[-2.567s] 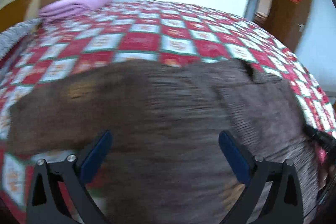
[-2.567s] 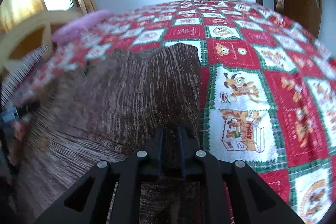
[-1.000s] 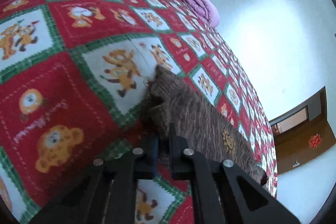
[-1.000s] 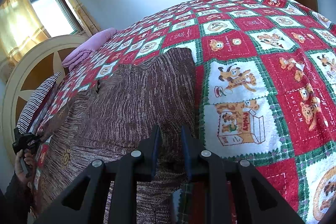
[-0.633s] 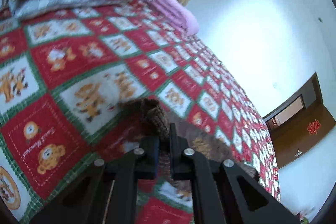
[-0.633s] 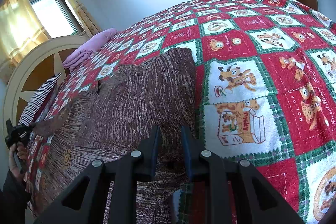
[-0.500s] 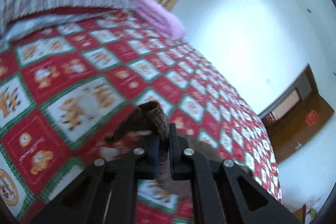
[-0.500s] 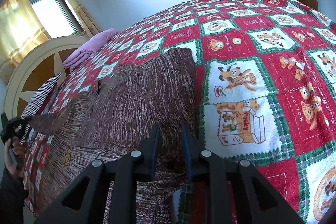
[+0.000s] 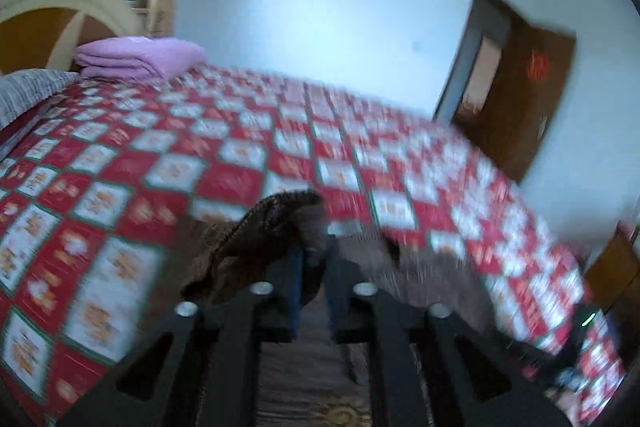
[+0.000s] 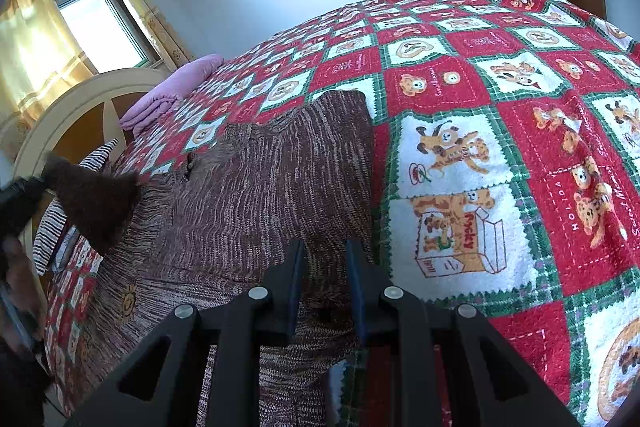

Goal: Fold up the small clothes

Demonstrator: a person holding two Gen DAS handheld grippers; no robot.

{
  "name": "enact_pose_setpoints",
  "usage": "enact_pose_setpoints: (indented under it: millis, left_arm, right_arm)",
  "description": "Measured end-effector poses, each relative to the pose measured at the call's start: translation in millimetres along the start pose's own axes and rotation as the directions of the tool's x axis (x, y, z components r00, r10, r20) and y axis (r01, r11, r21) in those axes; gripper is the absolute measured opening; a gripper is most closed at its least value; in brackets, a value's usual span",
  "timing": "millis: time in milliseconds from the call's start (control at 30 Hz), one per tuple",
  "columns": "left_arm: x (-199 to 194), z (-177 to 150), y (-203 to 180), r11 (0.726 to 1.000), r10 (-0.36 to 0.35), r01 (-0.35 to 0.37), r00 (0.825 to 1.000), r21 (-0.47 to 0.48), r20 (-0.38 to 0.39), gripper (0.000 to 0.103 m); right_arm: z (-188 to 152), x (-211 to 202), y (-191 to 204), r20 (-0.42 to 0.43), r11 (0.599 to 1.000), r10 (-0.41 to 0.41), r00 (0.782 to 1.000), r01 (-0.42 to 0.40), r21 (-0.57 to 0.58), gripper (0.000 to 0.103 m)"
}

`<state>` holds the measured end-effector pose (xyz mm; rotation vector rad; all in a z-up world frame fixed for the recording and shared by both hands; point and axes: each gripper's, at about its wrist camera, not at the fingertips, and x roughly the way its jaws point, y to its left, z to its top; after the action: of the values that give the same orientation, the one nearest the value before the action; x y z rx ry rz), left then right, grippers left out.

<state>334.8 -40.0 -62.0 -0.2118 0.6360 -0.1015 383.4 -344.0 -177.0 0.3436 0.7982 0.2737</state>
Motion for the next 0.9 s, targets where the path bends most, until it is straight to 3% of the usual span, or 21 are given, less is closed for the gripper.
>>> enact_pose_setpoints:
  millis: [67, 100, 167, 300, 367, 400, 433, 467, 533, 567, 667, 700, 733, 800, 900]
  left_arm:
    - [30, -27, -28, 0.995, 0.067, -0.059, 0.993, 0.077, -0.1, 0.06]
    - [39, -41, -37, 0.993, 0.073, -0.06, 0.987, 0.097, -0.141, 0.059]
    - [38, -60, -44, 0.993, 0.007, 0.013, 0.984, 0.114, -0.176, 0.059]
    - [4, -69, -34, 0.979, -0.01, 0.032, 0.994, 0.203, -0.111, 0.06]
    - [-8, -64, -23, 0.974, 0.021, -0.006, 0.998, 0.225, -0.062, 0.072]
    - [-9, -56, -8, 0.971, 0.073, -0.066, 0.997, 0.23, -0.021, 0.083]
    - [-8, -49, 5, 0.962, 0.14, -0.141, 0.99, 0.233, 0.022, 0.089]
    - [-5, -42, 19, 0.946, 0.214, -0.222, 0.975, 0.236, 0.058, 0.089]
    - [9, -30, 58, 0.888, 0.391, -0.4, 0.916, 0.226, 0.088, 0.089]
    - [15, -28, 70, 0.877, 0.422, -0.427, 0.904, 0.22, 0.07, 0.089]
    - [47, -32, 109, 0.856, 0.486, -0.456, 0.87, 0.243, -0.078, 0.089]
    - [56, -40, 116, 0.85, 0.499, -0.453, 0.857, 0.269, -0.133, 0.089]
    - [58, -46, 119, 0.86, 0.482, -0.432, 0.863, 0.272, -0.152, 0.089]
    - [50, -52, 118, 0.873, 0.454, -0.41, 0.882, 0.265, -0.129, 0.089]
    - [46, -58, 115, 0.877, 0.436, -0.392, 0.892, 0.278, -0.117, 0.089]
  right_arm:
    - [0, 0, -1, 0.0, 1.0, 0.011, 1.0, -0.011, 0.004, 0.026]
    - [-1, 0, -1, -0.001, 1.0, 0.019, 1.0, -0.019, 0.006, 0.028]
    - [-1, 0, 0, -0.003, 0.999, 0.036, 0.999, -0.036, 0.007, 0.032]
    - [-1, 1, 2, -0.01, 0.999, 0.043, 0.999, -0.044, -0.006, 0.039]
    - [-1, 1, 4, -0.012, 0.999, 0.049, 0.999, -0.049, -0.012, 0.041]
    - [-2, 1, 4, -0.012, 0.999, 0.049, 0.999, -0.049, -0.012, 0.042]
    - [-2, 1, 4, -0.011, 0.999, 0.049, 0.999, -0.049, -0.012, 0.042]
    - [-2, 1, 4, -0.01, 0.999, 0.051, 0.999, -0.051, -0.011, 0.042]
    - [-2, 0, 3, -0.008, 0.998, 0.056, 0.998, -0.056, -0.006, 0.042]
    - [-2, 0, 2, -0.006, 0.998, 0.059, 0.998, -0.059, -0.003, 0.042]
    - [-2, -5, 3, 0.019, 1.0, 0.029, 0.999, -0.028, -0.006, 0.043]
    - [-2, -7, 6, 0.03, 1.0, -0.009, 1.0, 0.009, -0.015, 0.056]
    - [-1, -10, 10, 0.036, 0.998, -0.062, 0.997, 0.063, -0.024, 0.064]
    - [2, -13, 23, 0.021, 0.988, -0.149, 0.989, 0.15, -0.04, 0.068]
    - [12, -18, 66, -0.011, 0.988, -0.116, 0.993, 0.114, -0.106, 0.068]
